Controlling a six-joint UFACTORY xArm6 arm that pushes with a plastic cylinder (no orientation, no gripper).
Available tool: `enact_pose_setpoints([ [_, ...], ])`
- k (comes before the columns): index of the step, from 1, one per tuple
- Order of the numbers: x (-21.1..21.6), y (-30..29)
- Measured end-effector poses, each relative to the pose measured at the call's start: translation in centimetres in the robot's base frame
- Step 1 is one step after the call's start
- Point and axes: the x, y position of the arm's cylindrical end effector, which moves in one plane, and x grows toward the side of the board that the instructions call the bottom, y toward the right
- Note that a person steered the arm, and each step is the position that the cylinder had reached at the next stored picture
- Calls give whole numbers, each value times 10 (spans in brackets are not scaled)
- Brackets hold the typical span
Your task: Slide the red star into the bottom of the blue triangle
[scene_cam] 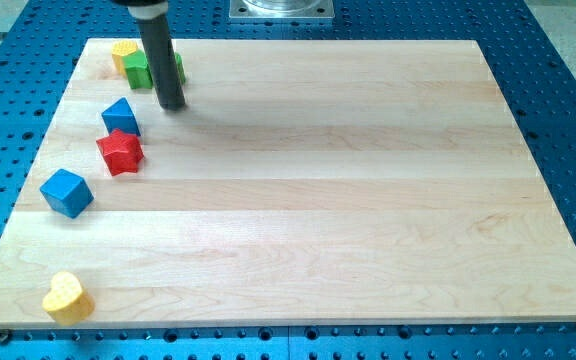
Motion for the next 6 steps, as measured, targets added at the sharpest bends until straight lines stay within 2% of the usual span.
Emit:
enact_pose_setpoints([
  [1, 85, 21],
  [2, 117, -25],
  [4, 41, -43],
  [5, 70, -44],
  [6, 66, -66],
])
